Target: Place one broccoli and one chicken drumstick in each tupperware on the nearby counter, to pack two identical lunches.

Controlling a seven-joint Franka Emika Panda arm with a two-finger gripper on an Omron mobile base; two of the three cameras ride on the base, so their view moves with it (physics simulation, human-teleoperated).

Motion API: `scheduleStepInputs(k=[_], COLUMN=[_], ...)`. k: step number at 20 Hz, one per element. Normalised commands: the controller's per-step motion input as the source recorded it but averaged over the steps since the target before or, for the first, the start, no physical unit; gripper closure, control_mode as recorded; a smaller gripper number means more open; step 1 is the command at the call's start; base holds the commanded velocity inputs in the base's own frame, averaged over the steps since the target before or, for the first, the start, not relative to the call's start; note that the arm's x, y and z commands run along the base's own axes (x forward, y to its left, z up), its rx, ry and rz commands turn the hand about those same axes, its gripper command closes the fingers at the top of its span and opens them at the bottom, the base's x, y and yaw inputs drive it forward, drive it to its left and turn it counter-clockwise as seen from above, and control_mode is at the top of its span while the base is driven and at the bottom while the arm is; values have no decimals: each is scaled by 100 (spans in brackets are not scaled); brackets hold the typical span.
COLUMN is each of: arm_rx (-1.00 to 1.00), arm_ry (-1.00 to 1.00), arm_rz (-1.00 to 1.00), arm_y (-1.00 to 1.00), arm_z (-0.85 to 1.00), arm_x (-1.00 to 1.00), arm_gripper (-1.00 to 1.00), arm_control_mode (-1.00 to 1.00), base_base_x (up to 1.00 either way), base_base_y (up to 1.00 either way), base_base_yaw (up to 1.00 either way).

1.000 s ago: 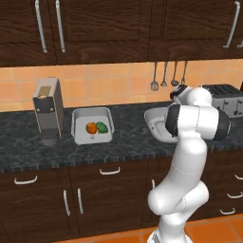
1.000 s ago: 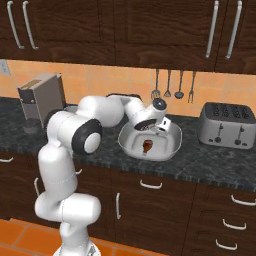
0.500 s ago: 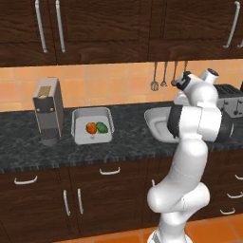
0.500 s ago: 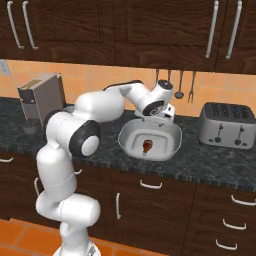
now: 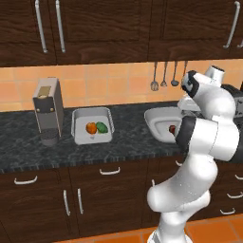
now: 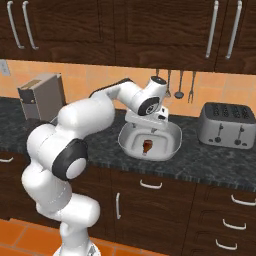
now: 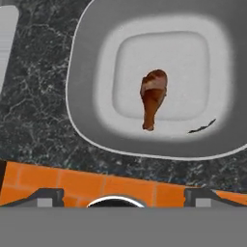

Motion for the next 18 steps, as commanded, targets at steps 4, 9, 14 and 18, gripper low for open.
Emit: scheduleStepInputs(k=[4,9,14,18], arm_rx=[0,0,-2,-5], arm_ry=[7,15,-1,-25], arm_rz=[-1,0,0,0], arm_y=[53,49,69,80], arm_z=[46,65,33,9], arm_x=[-100,-100,-100,-100], arm_gripper=[-100,-100,-100,-100], arm_control_mode=[-100,-100,-100,-100], base_base_x=[0,0,0,0], base_base_y=[0,0,0,0], base_base_yaw=[0,0,0,0])
